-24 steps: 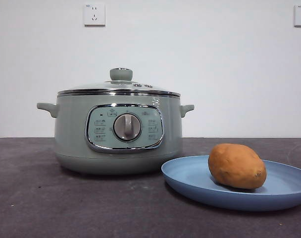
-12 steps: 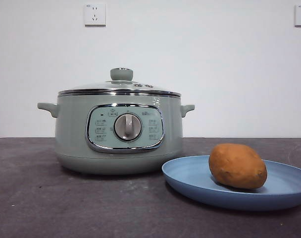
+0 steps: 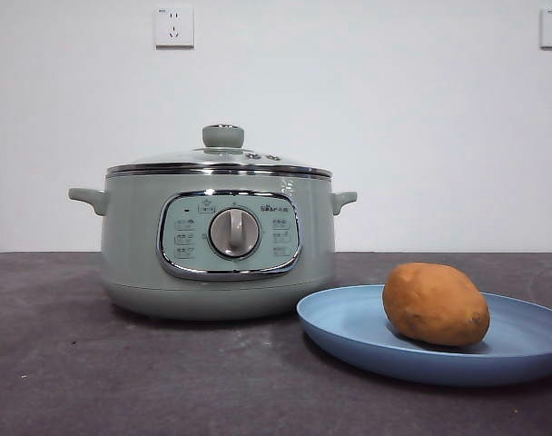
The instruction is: Take the potato out from the steamer,put the potato on the plate,close the lid
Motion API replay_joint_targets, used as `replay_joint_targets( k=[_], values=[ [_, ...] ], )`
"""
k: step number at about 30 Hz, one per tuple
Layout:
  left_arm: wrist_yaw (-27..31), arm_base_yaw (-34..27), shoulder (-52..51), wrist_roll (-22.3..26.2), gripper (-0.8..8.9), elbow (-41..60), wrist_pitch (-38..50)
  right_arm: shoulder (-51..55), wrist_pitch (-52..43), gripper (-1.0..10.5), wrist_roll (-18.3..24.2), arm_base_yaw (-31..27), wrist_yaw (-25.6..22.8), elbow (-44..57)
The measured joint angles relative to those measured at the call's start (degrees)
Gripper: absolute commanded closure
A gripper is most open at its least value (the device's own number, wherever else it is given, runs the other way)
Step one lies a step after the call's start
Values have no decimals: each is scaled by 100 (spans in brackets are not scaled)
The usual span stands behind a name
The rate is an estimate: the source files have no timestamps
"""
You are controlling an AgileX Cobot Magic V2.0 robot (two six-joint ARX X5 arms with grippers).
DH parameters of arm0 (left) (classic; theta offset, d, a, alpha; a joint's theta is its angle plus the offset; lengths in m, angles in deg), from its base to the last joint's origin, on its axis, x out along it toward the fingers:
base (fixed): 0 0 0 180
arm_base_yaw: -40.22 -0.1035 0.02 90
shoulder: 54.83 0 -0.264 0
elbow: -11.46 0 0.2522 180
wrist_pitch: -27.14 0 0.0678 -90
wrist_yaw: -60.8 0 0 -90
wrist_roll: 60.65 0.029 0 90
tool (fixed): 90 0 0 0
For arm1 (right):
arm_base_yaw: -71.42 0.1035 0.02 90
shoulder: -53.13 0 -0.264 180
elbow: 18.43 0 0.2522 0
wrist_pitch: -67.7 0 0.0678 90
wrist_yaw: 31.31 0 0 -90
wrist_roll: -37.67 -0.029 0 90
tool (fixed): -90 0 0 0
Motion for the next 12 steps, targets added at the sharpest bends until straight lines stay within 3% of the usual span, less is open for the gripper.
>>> replay_joint_targets(
  k=[12],
  values=[
    [0, 0, 0, -2, 817, 0, -2, 4, 278, 945, -17, 2, -9, 83]
  ],
)
